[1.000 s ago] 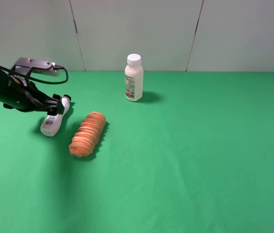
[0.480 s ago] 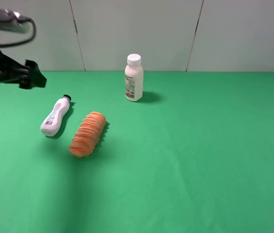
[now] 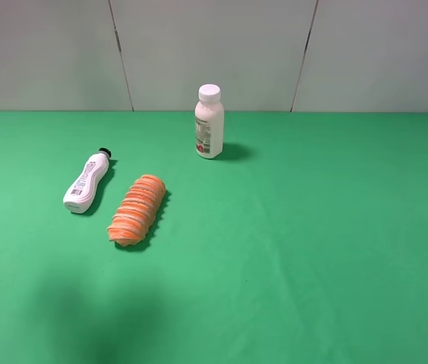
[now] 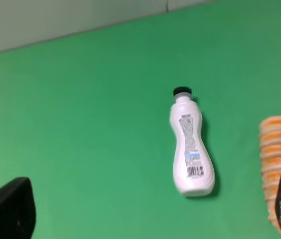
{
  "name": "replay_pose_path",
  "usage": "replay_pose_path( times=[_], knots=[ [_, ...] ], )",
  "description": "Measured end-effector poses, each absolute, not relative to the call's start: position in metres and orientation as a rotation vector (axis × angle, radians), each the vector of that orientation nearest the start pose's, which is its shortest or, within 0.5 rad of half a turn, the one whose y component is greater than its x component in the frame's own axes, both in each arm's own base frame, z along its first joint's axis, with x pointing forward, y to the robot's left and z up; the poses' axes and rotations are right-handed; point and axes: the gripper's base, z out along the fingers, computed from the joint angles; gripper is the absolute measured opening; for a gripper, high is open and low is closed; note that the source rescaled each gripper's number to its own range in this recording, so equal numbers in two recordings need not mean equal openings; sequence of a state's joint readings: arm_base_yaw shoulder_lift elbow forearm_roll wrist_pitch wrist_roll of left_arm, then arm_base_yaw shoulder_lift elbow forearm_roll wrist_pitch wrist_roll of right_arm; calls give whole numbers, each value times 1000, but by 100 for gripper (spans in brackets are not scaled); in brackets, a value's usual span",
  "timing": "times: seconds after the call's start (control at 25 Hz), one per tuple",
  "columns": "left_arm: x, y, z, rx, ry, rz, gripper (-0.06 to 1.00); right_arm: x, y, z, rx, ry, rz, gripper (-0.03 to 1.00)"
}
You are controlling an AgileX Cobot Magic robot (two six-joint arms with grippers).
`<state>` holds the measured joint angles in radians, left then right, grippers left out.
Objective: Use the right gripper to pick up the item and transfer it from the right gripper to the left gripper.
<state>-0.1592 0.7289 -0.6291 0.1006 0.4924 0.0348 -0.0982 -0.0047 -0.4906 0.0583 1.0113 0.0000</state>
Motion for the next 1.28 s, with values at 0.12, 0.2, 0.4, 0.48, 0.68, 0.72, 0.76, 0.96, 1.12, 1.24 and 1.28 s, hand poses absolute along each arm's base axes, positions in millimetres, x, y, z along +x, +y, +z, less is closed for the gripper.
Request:
replay_pose_path(
  times=[0.12, 0.2, 0.4, 0.48, 0.68, 0.72, 0.76, 0.96, 1.12, 1.24, 1.28],
  knots=[
    [114, -13, 314, 245, 2021, 29, 100, -2, 5, 279, 97, 1997, 6, 100],
    [96, -10, 315, 237, 2016, 32, 100, -2, 5, 279, 97, 1997, 6, 100],
    [64, -4, 316, 220, 2004, 36, 100, -2, 5, 279, 97, 1997, 6, 100],
    [57, -2, 313, 217, 2032, 39, 100, -2, 5, 279, 97, 1997, 6, 100],
    [42, 0, 302, 213, 2163, 34, 100, -2, 5, 279, 97, 1997, 6, 100],
    [39, 0, 300, 211, 2181, 29, 100, -2, 5, 279, 97, 1997, 6, 100],
    [36, 1, 299, 209, 2197, 25, 100, -2, 5, 279, 97, 1997, 6, 100],
    [26, 1, 294, 206, 2233, 2, 100, -2, 5, 279, 97, 1997, 6, 100],
    [24, -1, 293, 180, 2251, -44, 100, -2, 5, 279, 97, 1997, 6, 100],
    [23, -2, 291, 179, 2240, -68, 100, -2, 5, 279, 97, 1997, 6, 100],
    [21, -2, 289, 178, 2234, -71, 100, -2, 5, 279, 97, 1997, 6, 100]
  ],
)
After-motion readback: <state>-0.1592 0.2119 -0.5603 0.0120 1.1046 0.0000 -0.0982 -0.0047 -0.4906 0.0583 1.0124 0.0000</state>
